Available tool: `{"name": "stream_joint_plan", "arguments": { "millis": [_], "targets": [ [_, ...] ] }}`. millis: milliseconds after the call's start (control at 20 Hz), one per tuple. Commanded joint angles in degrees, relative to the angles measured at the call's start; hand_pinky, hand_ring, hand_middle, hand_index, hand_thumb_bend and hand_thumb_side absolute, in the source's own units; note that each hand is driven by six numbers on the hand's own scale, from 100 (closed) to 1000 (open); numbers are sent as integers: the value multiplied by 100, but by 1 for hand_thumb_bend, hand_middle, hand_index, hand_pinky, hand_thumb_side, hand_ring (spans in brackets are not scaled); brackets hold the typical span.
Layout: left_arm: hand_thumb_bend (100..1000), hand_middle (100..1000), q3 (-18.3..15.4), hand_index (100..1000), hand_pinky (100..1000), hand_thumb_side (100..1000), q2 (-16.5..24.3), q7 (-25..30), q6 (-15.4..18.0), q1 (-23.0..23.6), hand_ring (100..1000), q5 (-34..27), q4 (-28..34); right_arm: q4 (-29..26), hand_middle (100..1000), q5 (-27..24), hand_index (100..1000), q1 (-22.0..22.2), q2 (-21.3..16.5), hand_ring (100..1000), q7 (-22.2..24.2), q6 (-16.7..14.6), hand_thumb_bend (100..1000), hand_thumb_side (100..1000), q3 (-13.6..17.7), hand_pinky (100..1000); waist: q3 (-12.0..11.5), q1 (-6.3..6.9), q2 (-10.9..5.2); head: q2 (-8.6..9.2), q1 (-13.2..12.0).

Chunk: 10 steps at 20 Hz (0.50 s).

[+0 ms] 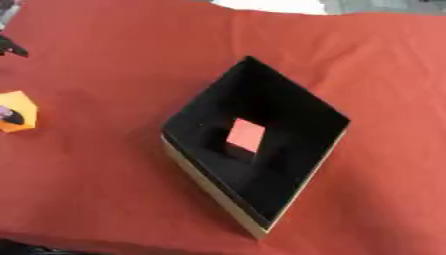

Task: Pick up objects on the table and place them in the box.

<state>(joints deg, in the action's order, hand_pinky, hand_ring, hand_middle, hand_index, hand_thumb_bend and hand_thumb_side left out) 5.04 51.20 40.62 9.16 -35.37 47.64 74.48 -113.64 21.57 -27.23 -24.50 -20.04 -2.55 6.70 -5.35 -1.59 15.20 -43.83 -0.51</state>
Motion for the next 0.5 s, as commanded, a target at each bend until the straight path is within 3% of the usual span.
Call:
{"name": "stream_joint_plan", "arguments": {
  "millis": [50,500],
  "targets": [
    [813,896,-124,959,825,454,208,59,-2,-70,899,-52,-80,-95,643,-25,813,-80,-158,700,0,10,100,683,33,817,-10,21,-78,-29,-19],
    [804,893,-176,956,820,455,113,-45,-75,-156,897,139,-512,-95,643,-35,813,-75,-145,700,2,8,100,683,35,817,22,20,-81,-29,-285]
  ]
}}
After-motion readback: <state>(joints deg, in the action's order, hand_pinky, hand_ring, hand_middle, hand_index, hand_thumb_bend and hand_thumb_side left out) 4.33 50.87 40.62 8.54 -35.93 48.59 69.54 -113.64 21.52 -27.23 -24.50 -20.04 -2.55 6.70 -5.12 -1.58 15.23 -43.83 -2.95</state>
